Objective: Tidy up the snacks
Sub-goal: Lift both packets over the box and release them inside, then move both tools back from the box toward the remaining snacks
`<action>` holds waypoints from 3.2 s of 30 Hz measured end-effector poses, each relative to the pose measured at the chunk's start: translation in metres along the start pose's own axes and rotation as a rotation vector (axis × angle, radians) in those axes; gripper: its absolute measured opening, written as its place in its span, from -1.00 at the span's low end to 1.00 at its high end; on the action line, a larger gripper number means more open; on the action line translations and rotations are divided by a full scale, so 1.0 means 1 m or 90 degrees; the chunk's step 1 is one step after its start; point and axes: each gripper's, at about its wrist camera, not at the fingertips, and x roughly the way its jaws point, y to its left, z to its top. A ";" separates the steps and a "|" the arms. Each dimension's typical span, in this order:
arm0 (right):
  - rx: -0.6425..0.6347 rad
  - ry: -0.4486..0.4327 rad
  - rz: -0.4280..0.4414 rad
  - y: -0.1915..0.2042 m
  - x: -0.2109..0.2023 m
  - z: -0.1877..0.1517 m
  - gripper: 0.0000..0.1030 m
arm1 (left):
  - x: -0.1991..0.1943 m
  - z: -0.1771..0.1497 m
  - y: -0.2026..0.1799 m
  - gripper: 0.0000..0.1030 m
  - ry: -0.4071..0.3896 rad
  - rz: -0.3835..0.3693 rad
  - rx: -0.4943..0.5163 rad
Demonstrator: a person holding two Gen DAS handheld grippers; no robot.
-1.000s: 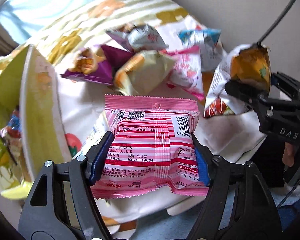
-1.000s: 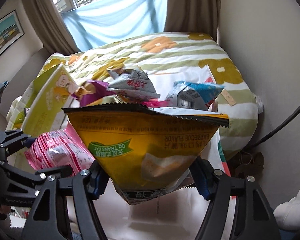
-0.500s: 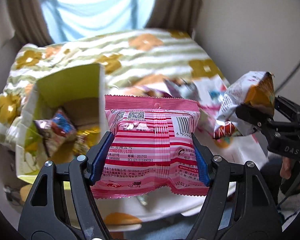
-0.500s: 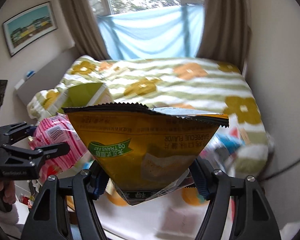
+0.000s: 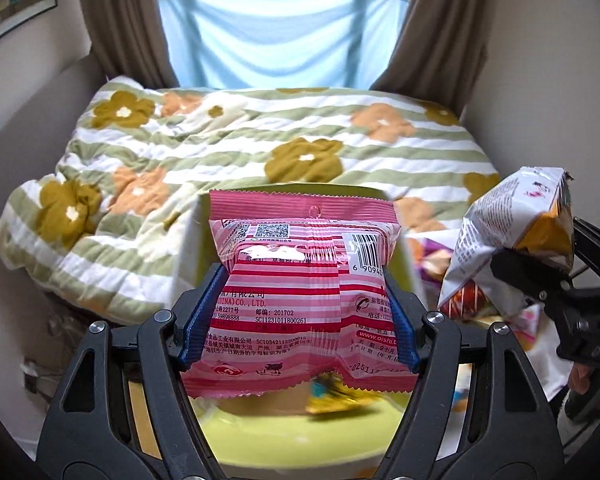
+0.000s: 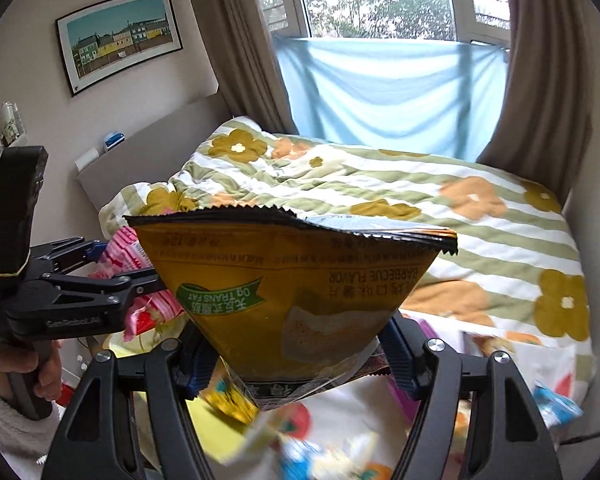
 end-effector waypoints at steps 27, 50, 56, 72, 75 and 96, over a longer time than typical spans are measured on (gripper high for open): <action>0.061 0.144 -0.066 0.041 0.121 0.020 0.29 | 0.083 -0.016 0.076 0.99 0.081 -0.022 0.011; 0.087 0.101 -0.005 0.046 0.108 0.003 0.99 | 0.045 -0.052 0.075 0.99 0.093 0.000 -0.017; 0.078 0.089 -0.030 0.058 0.082 0.001 0.99 | 0.020 -0.053 0.067 0.99 0.068 -0.004 -0.006; 0.197 0.056 -0.192 0.014 -0.034 -0.048 1.00 | -0.016 -0.068 -0.050 0.99 0.040 -0.141 0.110; 0.219 0.046 -0.220 -0.008 -0.061 -0.066 1.00 | -0.024 -0.077 -0.082 0.99 0.035 -0.143 0.136; 0.227 0.162 -0.207 -0.138 -0.132 -0.201 1.00 | 0.024 -0.172 -0.275 0.99 0.160 -0.004 0.416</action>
